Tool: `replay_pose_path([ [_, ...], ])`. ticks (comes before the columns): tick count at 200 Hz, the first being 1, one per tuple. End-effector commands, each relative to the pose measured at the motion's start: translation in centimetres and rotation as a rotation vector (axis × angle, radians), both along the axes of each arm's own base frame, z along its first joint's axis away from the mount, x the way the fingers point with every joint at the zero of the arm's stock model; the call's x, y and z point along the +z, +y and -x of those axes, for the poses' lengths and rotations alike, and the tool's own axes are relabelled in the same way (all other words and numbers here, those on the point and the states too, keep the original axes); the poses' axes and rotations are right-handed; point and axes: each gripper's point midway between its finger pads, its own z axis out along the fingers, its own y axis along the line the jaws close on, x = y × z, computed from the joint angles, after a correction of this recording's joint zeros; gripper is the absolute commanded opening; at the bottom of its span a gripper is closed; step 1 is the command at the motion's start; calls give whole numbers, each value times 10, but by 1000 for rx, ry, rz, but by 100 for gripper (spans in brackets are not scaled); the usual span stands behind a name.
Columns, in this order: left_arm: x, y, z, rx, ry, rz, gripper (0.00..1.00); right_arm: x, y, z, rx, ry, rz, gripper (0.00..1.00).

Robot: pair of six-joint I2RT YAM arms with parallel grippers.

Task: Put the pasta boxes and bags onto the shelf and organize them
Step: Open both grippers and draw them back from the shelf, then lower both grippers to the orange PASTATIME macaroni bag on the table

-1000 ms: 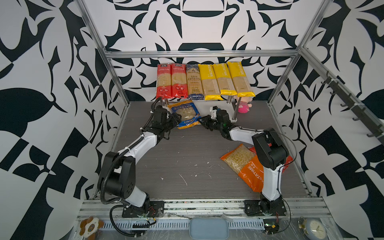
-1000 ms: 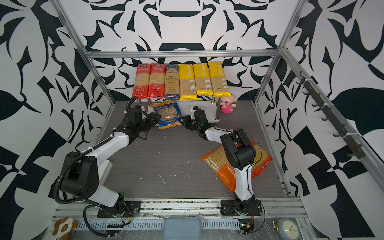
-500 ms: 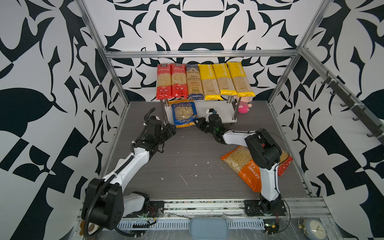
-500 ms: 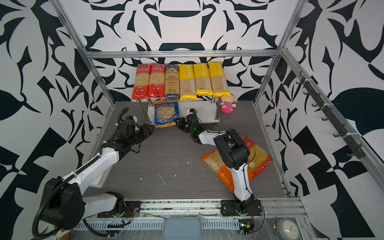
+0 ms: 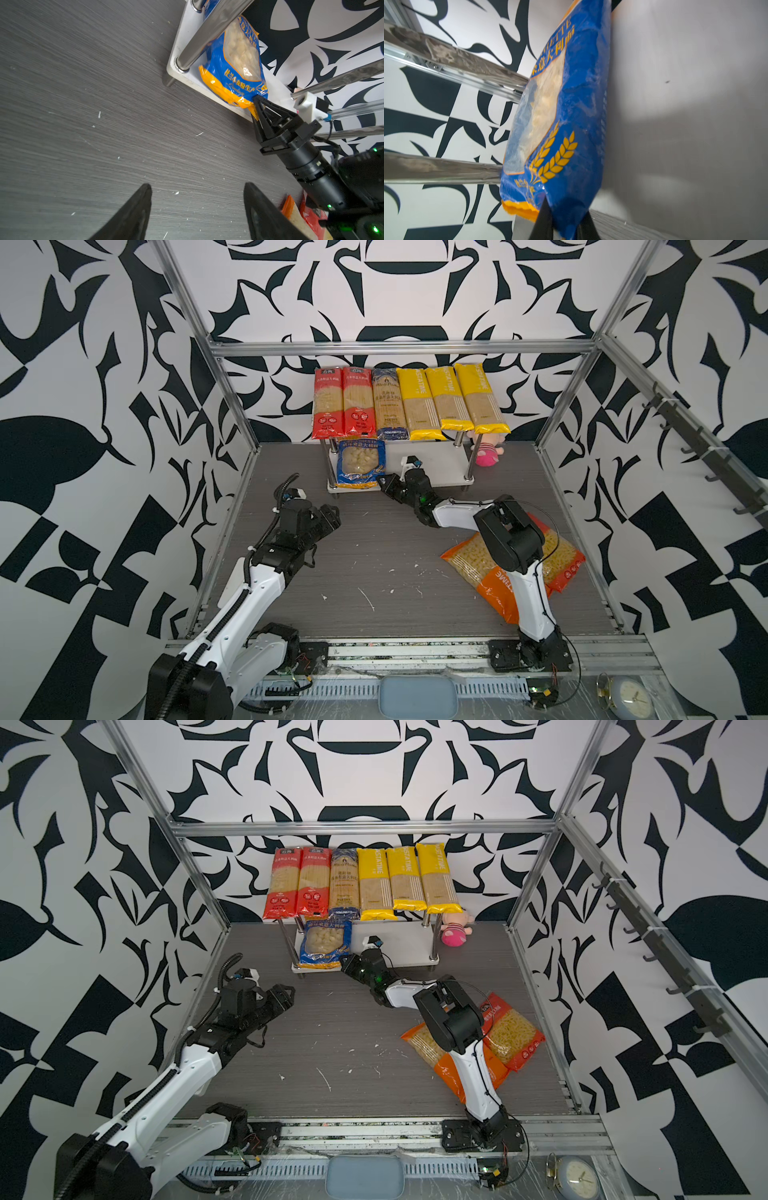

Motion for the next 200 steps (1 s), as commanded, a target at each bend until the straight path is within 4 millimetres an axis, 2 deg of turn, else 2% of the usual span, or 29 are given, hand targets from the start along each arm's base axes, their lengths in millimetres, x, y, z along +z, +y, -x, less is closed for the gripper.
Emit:
replay_pose_path([
  [1,-3,6,4,10,5,-21,74,17,18,13,142,-47,-4,0],
  [16,-4,5,4,6,5,-18,74,10,19,19,181,-30,12,0],
  [41,-6,0,1,-1,14,13,73,12,16,24,207,-25,25,0],
  [50,-6,-3,1,-7,20,28,73,15,10,24,205,-21,21,11],
  [57,-5,-4,1,-13,19,35,73,17,5,25,203,-9,15,27],
  [67,-6,-6,2,-22,20,42,73,22,-3,26,203,1,1,43],
  [77,-7,-8,4,-32,21,50,73,26,-11,29,202,7,-1,54],
  [84,-7,-9,6,-36,23,55,73,29,-16,32,200,8,6,59],
  [114,-14,-14,16,-55,36,77,73,28,-39,58,218,55,60,62],
  [145,-19,-26,30,-88,39,82,73,18,-75,92,232,135,148,63],
  [177,-23,-55,44,-167,38,39,73,0,-139,141,169,253,408,63],
  [200,-27,-82,54,-234,42,2,73,-3,-188,178,115,309,603,64],
])
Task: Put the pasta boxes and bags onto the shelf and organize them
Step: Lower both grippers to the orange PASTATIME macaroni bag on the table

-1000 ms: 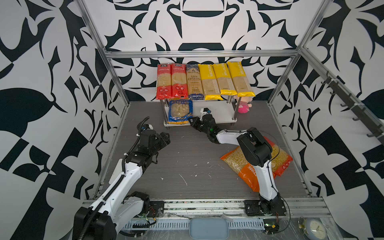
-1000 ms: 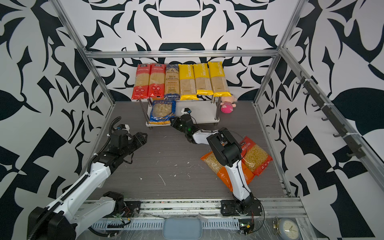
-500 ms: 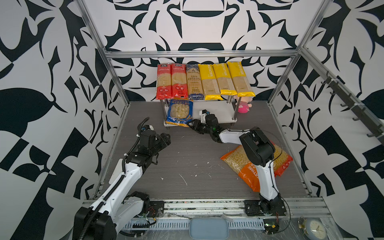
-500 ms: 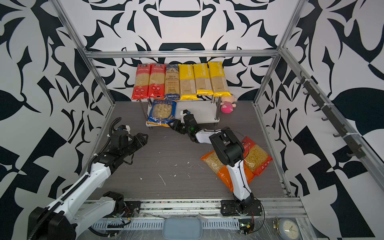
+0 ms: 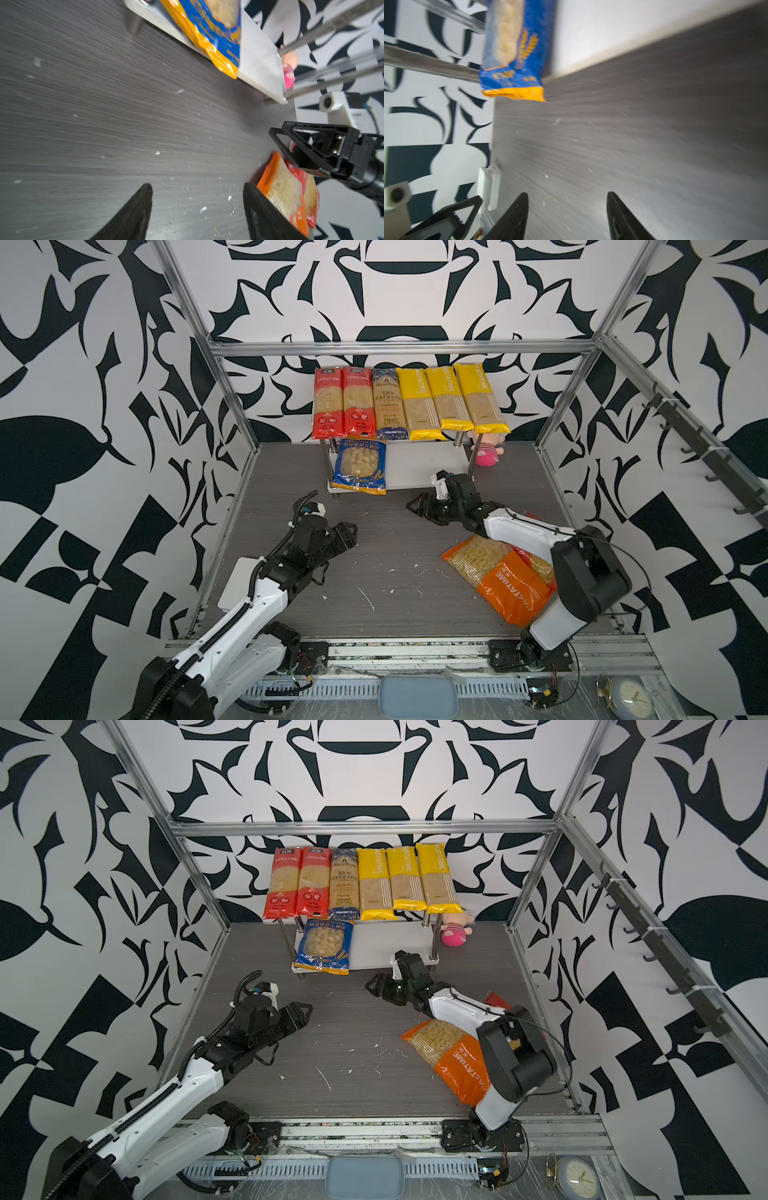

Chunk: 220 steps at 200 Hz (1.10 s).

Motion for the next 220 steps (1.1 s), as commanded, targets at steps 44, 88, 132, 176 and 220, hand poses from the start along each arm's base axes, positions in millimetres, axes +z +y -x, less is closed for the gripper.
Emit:
replay_pose_path([
  [44,-9,-71,13,-151,-16,-58,73,-15,-136,108,-115,156,563,64],
  [88,-17,-103,17,-226,-3,-45,73,-45,-152,147,-159,299,562,64],
  [132,-22,-110,19,-245,7,-41,73,-78,-143,151,-152,340,514,63],
  [176,-21,-108,21,-244,5,-41,73,-89,-111,131,-150,297,357,63],
  [220,-22,-106,21,-238,11,-42,73,-86,-70,106,-104,244,300,63],
])
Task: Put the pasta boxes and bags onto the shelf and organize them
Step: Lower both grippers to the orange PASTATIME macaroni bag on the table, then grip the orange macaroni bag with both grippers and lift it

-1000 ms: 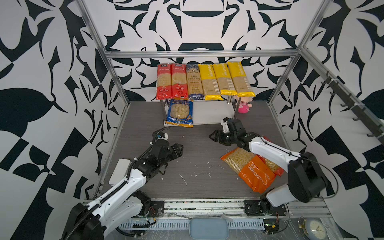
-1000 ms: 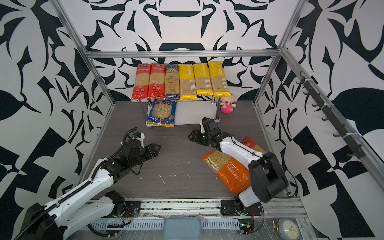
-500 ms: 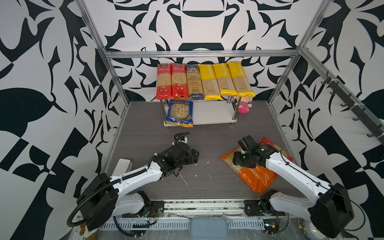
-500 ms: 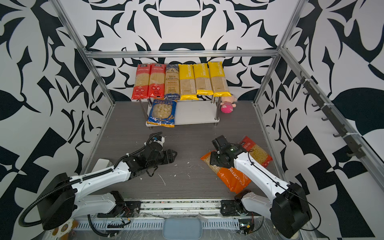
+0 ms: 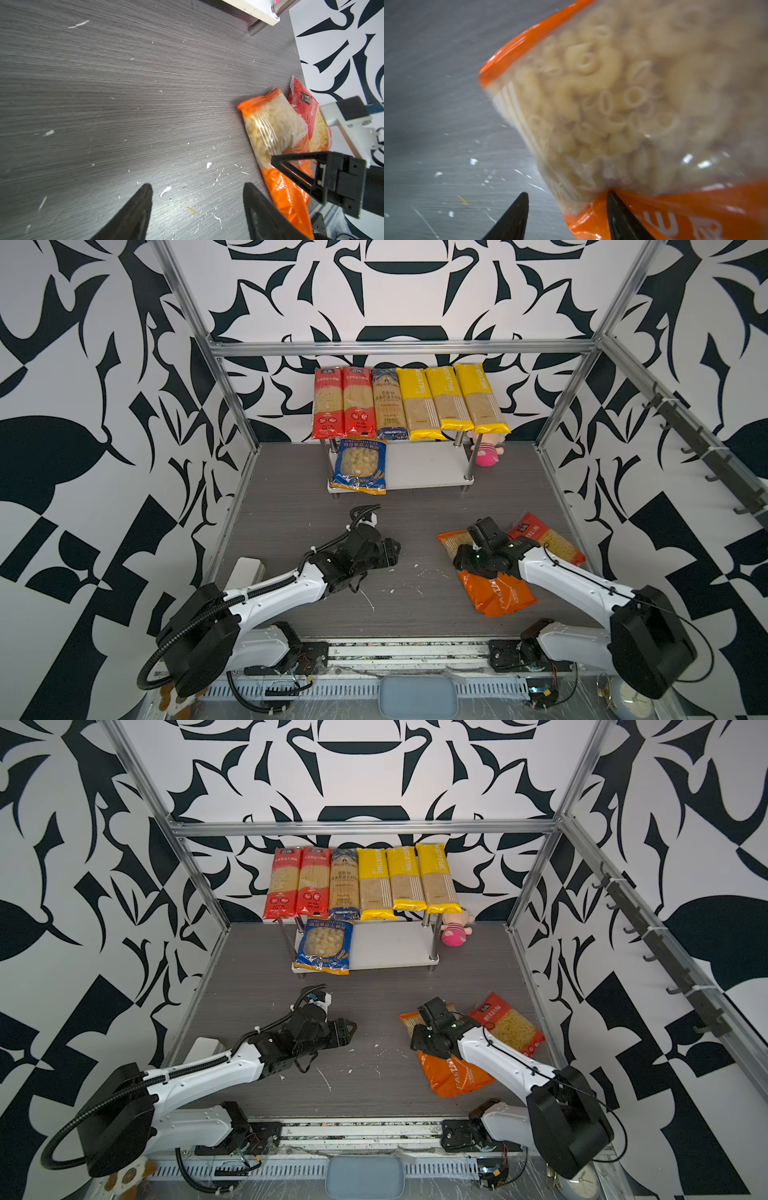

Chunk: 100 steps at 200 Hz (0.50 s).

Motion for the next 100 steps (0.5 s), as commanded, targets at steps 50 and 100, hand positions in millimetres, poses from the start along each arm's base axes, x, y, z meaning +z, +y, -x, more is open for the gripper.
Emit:
replay_pose_path([
  [50,12,-1,-4,5,-28,-5,73,15,109,-59,92,-79,-219,62],
  [100,9,-13,9,-106,23,-13,74,51,90,-66,133,-118,-244,63],
])
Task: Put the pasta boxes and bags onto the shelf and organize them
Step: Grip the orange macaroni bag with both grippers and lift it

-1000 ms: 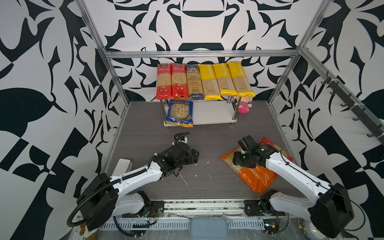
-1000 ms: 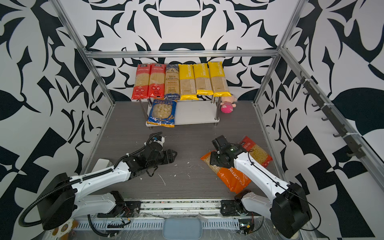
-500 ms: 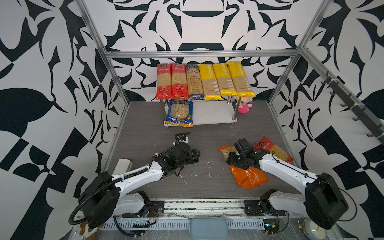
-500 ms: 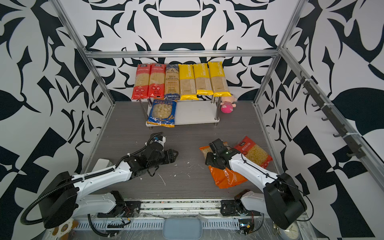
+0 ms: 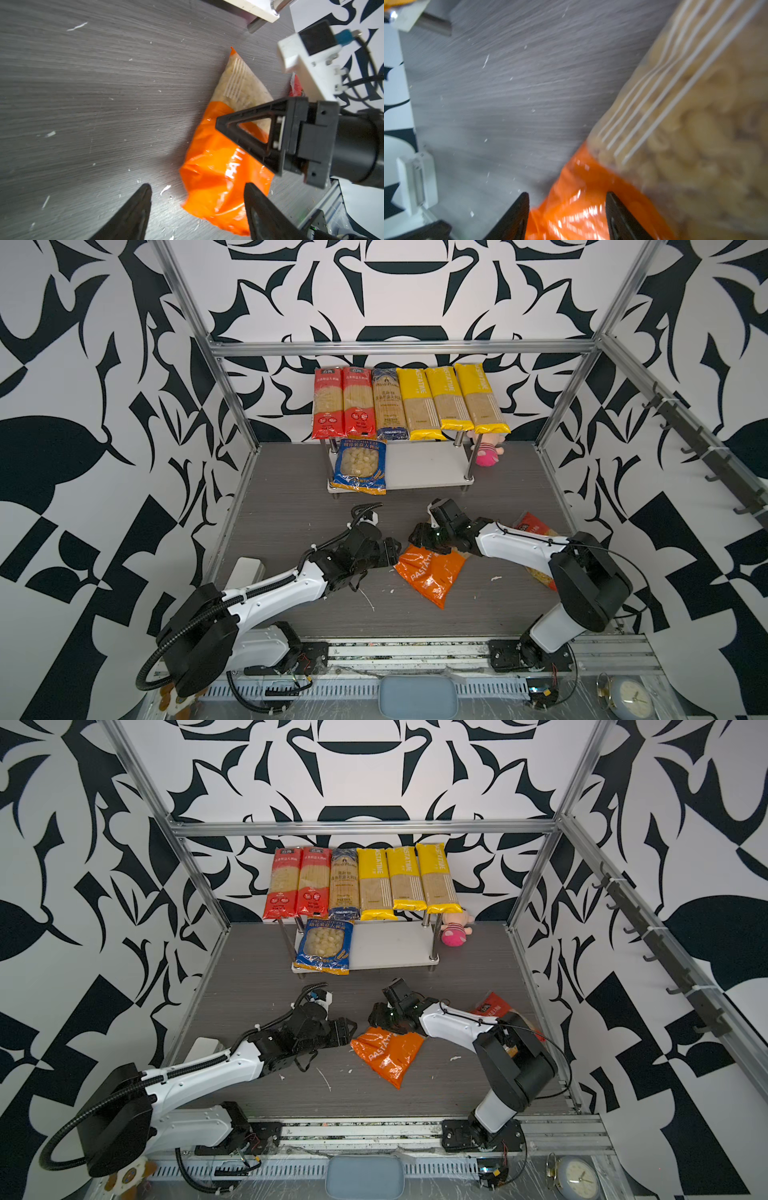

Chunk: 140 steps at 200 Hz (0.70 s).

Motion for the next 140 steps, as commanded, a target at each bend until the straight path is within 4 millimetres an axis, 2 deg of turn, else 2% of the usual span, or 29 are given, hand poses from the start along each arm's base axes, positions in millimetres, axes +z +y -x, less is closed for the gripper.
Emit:
replay_pose_path([
  [1,2,-10,8,-77,24,0,74,33,-24,-5,2,-48,-16,64],
  [36,8,-40,42,-274,49,33,74,23,-106,-16,-97,-24,92,64],
  [39,-2,-43,46,-292,71,13,73,22,-111,-18,-103,-25,98,64],
  [53,-10,-54,58,-360,94,-17,73,22,-128,-28,-129,-36,115,64],
  [79,-27,-76,69,-439,150,-38,72,18,-137,-52,-161,-66,111,64],
  [97,-45,-86,73,-466,205,-59,70,5,-134,-60,-159,-36,99,64],
  [120,-60,-89,70,-460,233,-94,69,-8,-129,-53,-137,14,80,63],
  [140,-71,-80,58,-422,216,-154,69,-16,-131,-31,-121,59,85,62],
])
